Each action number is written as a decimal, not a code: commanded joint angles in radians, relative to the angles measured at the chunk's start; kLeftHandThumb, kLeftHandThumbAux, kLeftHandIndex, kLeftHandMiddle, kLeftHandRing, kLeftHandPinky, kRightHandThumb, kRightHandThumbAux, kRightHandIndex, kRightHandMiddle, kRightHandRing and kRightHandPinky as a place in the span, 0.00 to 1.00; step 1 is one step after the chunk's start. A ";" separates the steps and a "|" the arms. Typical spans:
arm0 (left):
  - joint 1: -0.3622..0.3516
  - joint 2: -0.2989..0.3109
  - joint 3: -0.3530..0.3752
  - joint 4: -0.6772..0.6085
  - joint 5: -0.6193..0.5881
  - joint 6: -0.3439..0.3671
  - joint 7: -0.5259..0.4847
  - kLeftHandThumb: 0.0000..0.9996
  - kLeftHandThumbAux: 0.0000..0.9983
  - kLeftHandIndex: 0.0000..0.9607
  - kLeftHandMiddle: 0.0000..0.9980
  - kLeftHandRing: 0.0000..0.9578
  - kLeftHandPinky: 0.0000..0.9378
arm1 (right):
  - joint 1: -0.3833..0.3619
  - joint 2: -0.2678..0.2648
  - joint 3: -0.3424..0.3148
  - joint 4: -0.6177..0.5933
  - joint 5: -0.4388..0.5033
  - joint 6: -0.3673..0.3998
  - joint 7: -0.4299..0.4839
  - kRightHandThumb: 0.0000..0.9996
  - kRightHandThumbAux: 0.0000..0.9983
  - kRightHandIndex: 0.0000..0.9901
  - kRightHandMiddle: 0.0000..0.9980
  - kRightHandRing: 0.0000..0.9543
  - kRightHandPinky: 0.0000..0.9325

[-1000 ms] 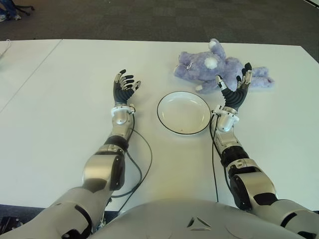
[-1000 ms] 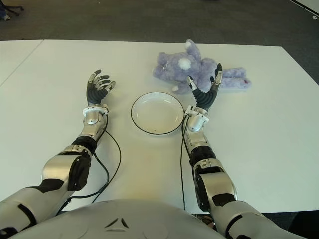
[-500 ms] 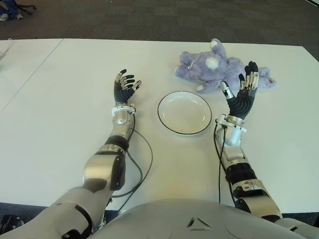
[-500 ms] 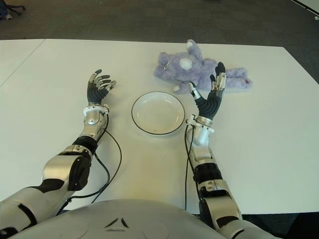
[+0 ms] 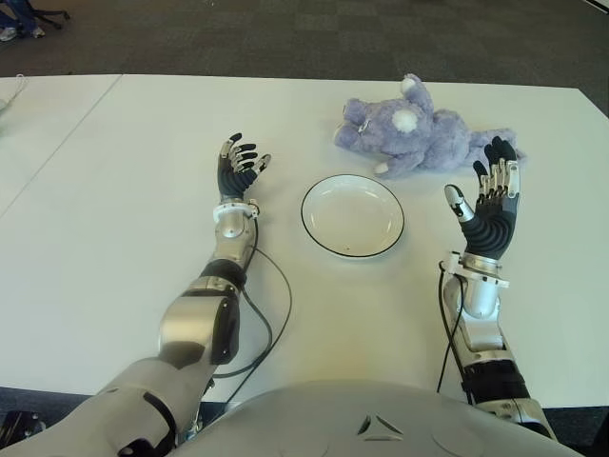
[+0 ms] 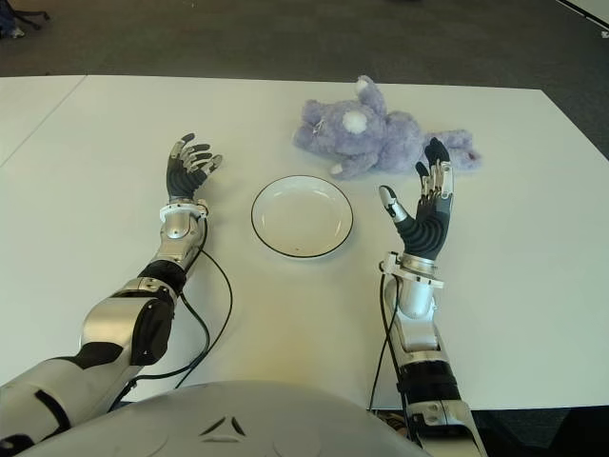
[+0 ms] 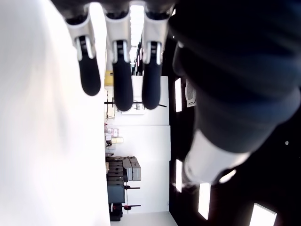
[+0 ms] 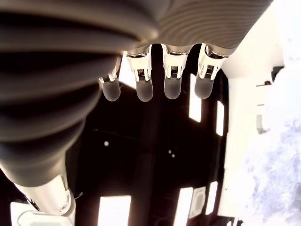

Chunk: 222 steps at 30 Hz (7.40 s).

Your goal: Put the doll into the plate.

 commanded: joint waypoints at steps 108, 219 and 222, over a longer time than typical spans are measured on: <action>0.233 -0.058 -0.018 0.156 0.039 0.114 0.021 0.21 0.89 0.20 0.36 0.37 0.33 | -0.531 -0.697 -0.219 0.287 -0.492 0.403 0.100 0.17 0.41 0.04 0.00 0.00 0.03; 0.210 -0.065 -0.064 0.171 0.084 0.169 0.074 0.00 0.76 0.18 0.32 0.36 0.34 | -0.990 -0.149 0.187 1.298 -0.553 0.407 0.015 0.43 0.63 0.00 0.00 0.00 0.06; 0.211 -0.067 -0.061 0.171 0.081 0.171 0.064 0.00 0.77 0.18 0.33 0.37 0.36 | -0.984 -0.144 0.185 1.299 -0.552 0.408 0.026 0.46 0.61 0.00 0.00 0.00 0.10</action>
